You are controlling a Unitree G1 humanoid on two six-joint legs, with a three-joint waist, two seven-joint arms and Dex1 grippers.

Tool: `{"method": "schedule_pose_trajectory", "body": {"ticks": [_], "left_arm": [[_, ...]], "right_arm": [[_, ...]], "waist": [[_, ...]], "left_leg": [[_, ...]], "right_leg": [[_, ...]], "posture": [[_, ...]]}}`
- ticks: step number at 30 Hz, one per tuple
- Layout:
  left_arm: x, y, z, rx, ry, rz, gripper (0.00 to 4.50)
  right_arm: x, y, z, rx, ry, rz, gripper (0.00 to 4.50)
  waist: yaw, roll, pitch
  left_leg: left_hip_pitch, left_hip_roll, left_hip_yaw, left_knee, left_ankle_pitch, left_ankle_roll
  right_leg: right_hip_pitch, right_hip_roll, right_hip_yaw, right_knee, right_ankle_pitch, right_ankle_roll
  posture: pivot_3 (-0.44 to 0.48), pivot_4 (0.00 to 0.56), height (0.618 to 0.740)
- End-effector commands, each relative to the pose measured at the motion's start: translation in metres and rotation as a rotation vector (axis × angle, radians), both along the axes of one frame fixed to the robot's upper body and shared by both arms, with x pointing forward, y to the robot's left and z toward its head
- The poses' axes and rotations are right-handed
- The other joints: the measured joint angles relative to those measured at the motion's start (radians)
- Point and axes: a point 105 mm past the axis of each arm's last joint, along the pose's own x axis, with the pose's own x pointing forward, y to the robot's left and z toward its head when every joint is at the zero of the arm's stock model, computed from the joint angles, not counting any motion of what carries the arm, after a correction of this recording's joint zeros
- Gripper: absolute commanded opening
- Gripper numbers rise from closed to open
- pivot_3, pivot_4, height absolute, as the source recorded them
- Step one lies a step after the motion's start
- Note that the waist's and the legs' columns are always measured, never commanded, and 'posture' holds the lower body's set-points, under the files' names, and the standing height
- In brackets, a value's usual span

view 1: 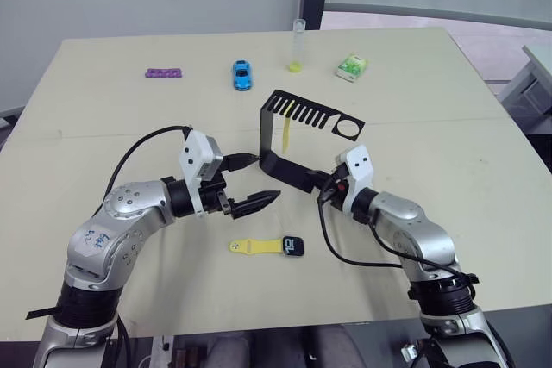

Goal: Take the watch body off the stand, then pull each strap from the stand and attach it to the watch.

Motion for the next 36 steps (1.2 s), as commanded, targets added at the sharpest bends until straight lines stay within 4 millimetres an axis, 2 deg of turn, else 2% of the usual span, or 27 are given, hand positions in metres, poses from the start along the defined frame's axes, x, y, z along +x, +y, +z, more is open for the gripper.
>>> {"method": "schedule_pose_trajectory", "body": {"ticks": [1,3,8,14,17,20,28,31,36], "left_arm": [[-0.006,-0.005,0.007,-0.004,-0.049,-0.012,4.5],[-0.006,-0.007,0.006,-0.01,-0.046,-0.007,4.5],[-0.005,-0.011,0.004,-0.023,-0.044,0.046,4.5],[0.01,-0.02,0.003,-0.111,-0.054,0.192,4.5],[0.013,-0.024,0.002,-0.125,-0.064,0.209,3.62],[0.015,-0.031,0.0,-0.109,-0.077,0.2,2.13],[0.038,-0.051,0.002,-0.105,-0.147,0.262,2.13],[0.039,-0.057,0.001,-0.107,-0.149,0.259,2.13],[0.053,-0.058,0.002,-0.098,-0.187,0.342,2.13]], "right_arm": [[0.004,0.006,0.012,0.015,-0.045,-0.015,0.04],[0.004,0.007,0.007,0.002,-0.026,-0.025,0.04],[0.001,0.002,-0.022,-0.059,0.098,-0.062,0.04],[-0.002,0.001,-0.025,-0.054,0.114,-0.072,0.04],[-0.001,0.002,-0.026,-0.056,0.117,-0.074,0.0],[-0.001,0.003,-0.028,-0.06,0.124,-0.07,0.0],[0.0,0.002,-0.027,-0.059,0.126,-0.076,0.0],[0.0,0.001,-0.027,-0.057,0.126,-0.085,0.0],[0.0,-0.001,-0.027,-0.055,0.127,-0.093,0.0]], "waist": [[0.0,0.0,0.0],[0.0,0.0,0.0],[0.0,0.0,0.0],[0.004,-0.001,-0.003],[0.002,0.0,-0.003],[0.002,0.0,-0.004],[0.003,-0.001,-0.008],[0.002,-0.001,-0.009],[0.003,-0.002,-0.012]], "left_leg": [[0.0,0.0,0.0,0.0,0.0,0.0],[0.0,0.0,0.0,0.0,0.0,0.0],[0.0,0.0,0.0,0.0,0.0,0.0],[0.001,-0.001,0.0,0.001,0.0,0.0],[0.001,0.0,0.0,0.001,0.0,0.0],[0.002,0.0,0.0,0.001,0.0,0.0],[0.002,-0.001,0.0,0.001,0.0,0.0],[0.002,0.0,0.0,0.001,0.0,0.0],[0.002,-0.001,0.0,0.001,0.0,0.0]], "right_leg": [[0.0,0.0,0.0,0.0,0.0,0.0],[0.0,0.0,0.0,0.0,0.0,0.0],[0.0,0.0,0.0,0.0,0.0,0.0],[0.002,-0.001,0.001,0.0,0.0,0.0],[0.002,0.0,0.0,0.0,0.0,0.0],[0.002,0.0,0.0,0.0,0.0,0.0],[0.002,0.0,0.0,0.0,0.0,0.0],[0.002,0.0,0.0,0.0,0.0,0.0],[0.002,0.0,0.0,0.0,0.0,0.0]], "posture": [[0.0,0.15,0.74],[0.0,0.15,0.74],[0.0,0.15,0.74],[0.0,0.15,0.74],[0.0,0.15,0.74],[0.0,0.15,0.74],[0.0,0.15,0.74],[0.0,0.15,0.74],[0.0,0.15,0.74]]}}
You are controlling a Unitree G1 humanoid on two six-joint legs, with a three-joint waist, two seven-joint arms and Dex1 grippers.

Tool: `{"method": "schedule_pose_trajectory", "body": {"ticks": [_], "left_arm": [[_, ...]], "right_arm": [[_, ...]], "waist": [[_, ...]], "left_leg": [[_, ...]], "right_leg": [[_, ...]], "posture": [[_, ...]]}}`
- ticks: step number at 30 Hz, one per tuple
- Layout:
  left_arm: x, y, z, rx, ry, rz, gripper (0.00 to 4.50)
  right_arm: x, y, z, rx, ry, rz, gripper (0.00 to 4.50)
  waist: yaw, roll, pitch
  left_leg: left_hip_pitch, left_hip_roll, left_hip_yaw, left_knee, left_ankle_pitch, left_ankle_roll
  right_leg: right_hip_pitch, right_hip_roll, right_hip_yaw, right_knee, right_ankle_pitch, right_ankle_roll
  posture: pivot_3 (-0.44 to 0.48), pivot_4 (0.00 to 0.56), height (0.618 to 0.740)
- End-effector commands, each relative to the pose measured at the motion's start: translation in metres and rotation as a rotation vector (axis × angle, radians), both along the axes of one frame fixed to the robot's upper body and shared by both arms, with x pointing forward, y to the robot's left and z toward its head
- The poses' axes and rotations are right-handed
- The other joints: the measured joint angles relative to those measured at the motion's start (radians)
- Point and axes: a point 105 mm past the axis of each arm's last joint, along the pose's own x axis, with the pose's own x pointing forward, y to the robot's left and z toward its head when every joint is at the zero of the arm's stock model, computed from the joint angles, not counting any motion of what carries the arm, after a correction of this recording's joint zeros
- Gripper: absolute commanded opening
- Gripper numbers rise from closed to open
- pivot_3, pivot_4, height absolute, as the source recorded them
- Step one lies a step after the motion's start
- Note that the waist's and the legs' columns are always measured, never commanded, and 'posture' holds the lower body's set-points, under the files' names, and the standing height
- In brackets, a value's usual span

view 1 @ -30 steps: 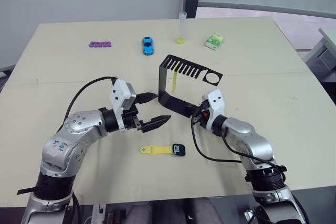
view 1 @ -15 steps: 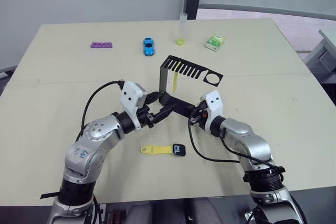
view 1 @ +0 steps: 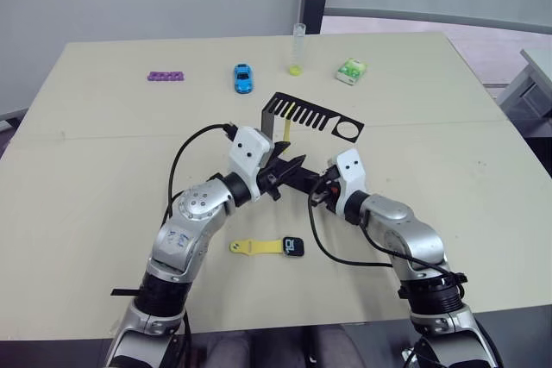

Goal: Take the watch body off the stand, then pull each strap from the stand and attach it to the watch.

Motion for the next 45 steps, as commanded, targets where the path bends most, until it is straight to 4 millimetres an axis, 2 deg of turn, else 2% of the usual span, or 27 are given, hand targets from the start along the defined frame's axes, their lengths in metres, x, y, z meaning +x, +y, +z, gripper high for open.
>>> {"method": "schedule_pose_trajectory", "body": {"ticks": [1,9,12,18,22,45], "left_arm": [[0.007,-0.003,0.015,-0.006,-0.077,0.046,2.13],[0.011,-0.005,0.016,-0.001,-0.091,0.086,2.13],[0.005,-0.003,0.017,-0.001,-0.097,0.076,2.13],[-0.013,0.018,0.008,0.018,-0.074,0.072,2.13],[-0.017,0.018,0.008,0.003,-0.067,0.056,2.13],[0.019,-0.015,0.01,0.005,-0.102,0.1,2.13]], "right_arm": [[-0.002,-0.006,-0.016,-0.025,0.06,-0.036,0.0],[-0.002,-0.005,-0.017,-0.022,0.06,-0.039,0.0],[-0.003,-0.006,-0.017,-0.026,0.06,-0.038,0.0],[-0.005,-0.007,-0.018,-0.035,0.062,-0.032,0.0],[-0.004,-0.008,-0.019,-0.036,0.064,-0.032,0.0],[-0.003,-0.005,-0.018,-0.015,0.073,-0.039,0.0]], "waist": [[0.0,0.0,0.0],[0.0,0.0,-0.001],[0.0,0.0,-0.001],[0.0,0.0,-0.002],[0.004,0.0,-0.002],[0.001,0.0,-0.003]], "left_leg": [[0.0,0.0,0.0,0.0,0.0,0.0],[0.0,0.0,0.0,0.0,0.0,0.0],[0.0,0.0,0.0,0.0,0.0,0.0],[0.0,0.0,0.0,0.0,0.0,0.0],[0.0,0.0,0.0,0.0,0.0,0.0],[0.0,0.0,0.0,0.0,0.0,0.0]], "right_leg": [[0.0,0.0,0.0,0.0,0.0,0.0],[0.0,0.0,0.0,0.0,0.0,0.0],[0.0,0.0,0.0,0.0,0.0,0.0],[0.0,0.0,0.001,0.0,0.0,0.0],[0.0,0.0,0.001,0.0,0.0,0.0],[0.0,0.0,0.0,0.0,0.0,0.0]], "posture": [[0.0,0.15,0.74],[0.0,0.15,0.74],[0.0,0.15,0.74],[0.0,0.15,0.74],[0.0,0.15,0.74],[0.0,0.15,0.74]]}}
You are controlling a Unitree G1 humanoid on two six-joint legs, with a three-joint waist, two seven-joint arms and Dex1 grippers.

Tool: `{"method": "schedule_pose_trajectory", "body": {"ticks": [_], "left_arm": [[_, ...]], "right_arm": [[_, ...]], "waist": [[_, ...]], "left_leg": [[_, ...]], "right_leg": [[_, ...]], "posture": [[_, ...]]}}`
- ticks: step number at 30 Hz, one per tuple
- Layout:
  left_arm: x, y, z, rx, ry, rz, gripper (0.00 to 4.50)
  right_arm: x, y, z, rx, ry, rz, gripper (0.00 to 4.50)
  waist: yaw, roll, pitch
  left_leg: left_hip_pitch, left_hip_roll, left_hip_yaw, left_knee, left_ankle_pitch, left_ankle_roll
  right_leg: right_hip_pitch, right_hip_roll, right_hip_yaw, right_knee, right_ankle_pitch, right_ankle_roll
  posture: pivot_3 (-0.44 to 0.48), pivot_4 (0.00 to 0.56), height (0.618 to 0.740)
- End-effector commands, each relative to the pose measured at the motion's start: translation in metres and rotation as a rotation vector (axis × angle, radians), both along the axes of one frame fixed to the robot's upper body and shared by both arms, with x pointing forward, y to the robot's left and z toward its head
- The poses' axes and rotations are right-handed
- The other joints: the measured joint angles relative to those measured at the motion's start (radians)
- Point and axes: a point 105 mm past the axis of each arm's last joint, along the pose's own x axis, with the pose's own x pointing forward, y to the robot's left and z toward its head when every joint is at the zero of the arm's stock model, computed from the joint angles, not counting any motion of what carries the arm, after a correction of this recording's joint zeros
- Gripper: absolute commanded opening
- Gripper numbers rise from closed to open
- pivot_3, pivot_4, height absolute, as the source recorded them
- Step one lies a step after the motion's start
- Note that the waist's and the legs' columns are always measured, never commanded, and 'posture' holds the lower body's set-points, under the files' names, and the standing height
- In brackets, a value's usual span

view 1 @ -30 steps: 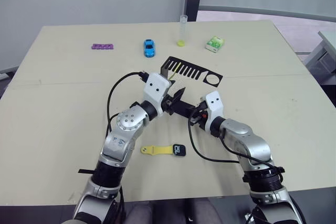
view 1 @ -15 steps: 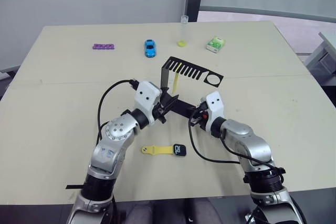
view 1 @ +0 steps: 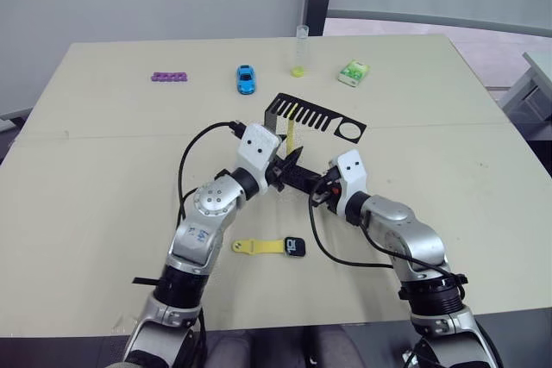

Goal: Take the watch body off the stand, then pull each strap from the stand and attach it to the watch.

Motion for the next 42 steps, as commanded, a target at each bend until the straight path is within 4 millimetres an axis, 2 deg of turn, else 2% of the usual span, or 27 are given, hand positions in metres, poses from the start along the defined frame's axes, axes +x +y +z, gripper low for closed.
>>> {"method": "schedule_pose_trajectory", "body": {"ticks": [1,3,5,6,14,29,34,38,42], "left_arm": [[0.001,-0.006,0.012,-0.014,-0.06,0.005,1.87],[0.001,-0.008,0.013,-0.021,-0.071,-0.001,1.33],[0.001,-0.009,0.015,-0.03,-0.079,-0.007,0.37],[0.001,-0.009,0.015,-0.031,-0.081,-0.007,0.08],[-0.001,-0.006,0.029,-0.065,-0.131,-0.025,0.08],[-0.01,0.003,0.036,-0.085,-0.15,-0.016,0.08],[-0.019,0.017,0.032,-0.063,-0.137,-0.026,0.08],[-0.03,0.024,0.029,-0.058,-0.11,-0.091,0.08],[-0.042,0.026,0.03,-0.095,-0.016,-0.255,0.08]], "right_arm": [[-0.003,-0.004,-0.017,-0.006,0.073,-0.033,0.0],[-0.002,-0.003,-0.016,0.0,0.073,-0.036,0.0],[-0.002,-0.003,-0.014,0.008,0.075,-0.038,0.0],[-0.002,-0.003,-0.014,0.009,0.075,-0.039,0.0],[-0.003,-0.007,-0.015,-0.005,0.077,-0.035,0.0],[-0.003,-0.007,-0.014,-0.011,0.077,-0.03,0.0],[-0.003,-0.008,-0.015,-0.016,0.078,-0.029,0.0],[-0.003,-0.009,-0.016,-0.02,0.077,-0.026,0.0],[-0.005,-0.01,-0.006,-0.019,0.03,-0.011,0.0]], "waist": [[0.0,0.0,0.0],[0.0,0.0,0.0],[0.0,0.0,0.0],[0.0,0.0,0.0],[0.0,0.0,0.0],[0.0,0.0,0.0],[0.0,0.0,0.0],[0.001,0.0,0.0],[0.003,0.0,0.0]], "left_leg": [[0.0,0.0,0.0,0.0,0.0,0.0],[0.0,0.0,0.0,0.0,0.0,0.0],[0.0,0.0,0.0,0.0,0.0,0.0],[0.0,0.0,0.0,0.0,0.0,0.0],[0.0,0.0,0.0,0.0,0.0,0.0],[0.0,0.0,0.0,0.0,0.0,0.0],[0.0,0.0,0.0,0.0,0.0,0.0],[0.0,0.0,0.0,0.0,0.0,0.0],[-0.001,0.0,-0.001,0.0,0.0,0.0]], "right_leg": [[0.0,0.0,0.0,0.0,0.0,0.0],[0.0,0.0,0.0,0.0,0.0,0.0],[0.0,0.0,0.0,0.0,0.0,0.0],[0.0,0.0,0.0,0.0,0.0,0.0],[0.0,0.0,0.0,0.0,0.0,0.0],[0.0,0.0,0.0,0.0,0.0,0.0],[0.0,0.0,0.0,0.0,0.0,0.0],[0.0,0.0,0.001,0.0,0.0,0.0],[0.0,0.0,0.001,-0.001,0.0,0.0]], "posture": [[0.0,0.15,0.74],[0.0,0.15,0.74],[0.0,0.15,0.74],[0.0,0.15,0.74],[0.0,0.15,0.74],[0.0,0.15,0.74],[0.0,0.15,0.74],[0.0,0.15,0.74],[0.0,0.15,0.74]]}}
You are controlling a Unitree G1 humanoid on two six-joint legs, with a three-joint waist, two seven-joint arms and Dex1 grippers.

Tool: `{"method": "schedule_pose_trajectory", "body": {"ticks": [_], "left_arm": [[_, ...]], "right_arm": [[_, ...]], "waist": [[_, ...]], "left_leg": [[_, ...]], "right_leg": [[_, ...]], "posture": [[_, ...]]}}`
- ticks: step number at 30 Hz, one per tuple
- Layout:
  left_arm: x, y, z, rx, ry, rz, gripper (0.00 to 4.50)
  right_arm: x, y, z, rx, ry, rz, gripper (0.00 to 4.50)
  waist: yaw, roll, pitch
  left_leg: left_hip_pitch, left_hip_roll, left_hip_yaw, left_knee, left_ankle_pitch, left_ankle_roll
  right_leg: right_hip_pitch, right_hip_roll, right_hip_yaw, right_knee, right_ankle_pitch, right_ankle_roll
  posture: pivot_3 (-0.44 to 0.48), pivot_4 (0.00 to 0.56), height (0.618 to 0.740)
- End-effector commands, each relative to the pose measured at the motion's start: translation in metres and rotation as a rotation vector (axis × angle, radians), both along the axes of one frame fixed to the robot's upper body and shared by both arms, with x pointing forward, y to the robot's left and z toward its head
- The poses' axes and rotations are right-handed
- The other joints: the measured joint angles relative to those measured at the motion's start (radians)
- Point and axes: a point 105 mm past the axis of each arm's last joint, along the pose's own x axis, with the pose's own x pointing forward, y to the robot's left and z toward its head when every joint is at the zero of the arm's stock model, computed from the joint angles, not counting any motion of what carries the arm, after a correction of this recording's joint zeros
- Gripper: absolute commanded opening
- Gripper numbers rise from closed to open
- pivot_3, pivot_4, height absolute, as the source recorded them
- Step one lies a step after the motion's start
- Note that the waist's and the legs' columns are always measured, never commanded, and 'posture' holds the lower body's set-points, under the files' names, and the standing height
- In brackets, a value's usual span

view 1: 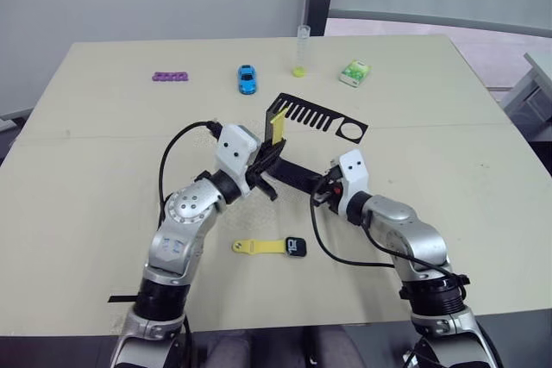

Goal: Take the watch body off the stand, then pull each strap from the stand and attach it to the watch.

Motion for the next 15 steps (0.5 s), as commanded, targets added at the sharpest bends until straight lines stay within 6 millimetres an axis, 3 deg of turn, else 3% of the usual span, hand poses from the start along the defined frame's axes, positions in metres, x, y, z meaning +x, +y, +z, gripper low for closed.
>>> {"method": "schedule_pose_trajectory", "body": {"ticks": [1,5,10,12,15], "left_arm": [[-0.015,-0.002,0.016,-0.069,0.034,-0.151,0.08],[-0.022,0.004,0.021,-0.097,0.17,-0.35,0.08],[-0.054,0.007,0.017,0.01,0.297,-0.671,0.08],[-0.063,0.008,0.016,0.037,0.344,-0.768,0.0],[-0.07,0.006,0.016,0.044,0.401,-0.882,0.0]], "right_arm": [[-0.006,-0.007,-0.005,-0.019,0.011,0.005,0.0],[-0.031,-0.012,0.029,0.015,-0.13,0.086,0.0],[-0.084,-0.022,0.054,0.085,-0.154,0.235,0.0],[-0.108,-0.028,0.067,0.168,-0.129,0.301,0.54],[-0.136,-0.033,0.089,0.317,-0.094,0.392,1.72]], "waist": [[0.0,0.0,0.0],[0.003,0.0,0.0],[-0.003,0.001,0.001],[-0.002,0.001,0.001],[0.001,0.001,0.001]], "left_leg": [[0.0,0.0,0.0,0.0,0.0,0.0],[-0.002,0.0,-0.002,0.0,0.0,0.0],[-0.002,0.0,-0.001,-0.002,0.0,0.0],[-0.001,0.001,-0.002,-0.003,0.0,0.0],[-0.001,0.001,-0.002,-0.002,0.0,0.0]], "right_leg": [[0.0,0.0,0.0,0.0,0.0,0.0],[-0.001,0.0,-0.001,0.0,0.0,0.0],[-0.001,0.0,0.0,0.0,0.0,0.0],[0.0,0.001,0.0,-0.001,0.0,0.0],[0.0,0.0,0.0,-0.003,0.0,0.0]], "posture": [[0.0,0.15,0.74],[0.0,0.15,0.74],[0.0,0.15,0.74],[0.0,0.15,0.74],[0.0,0.15,0.74]]}}
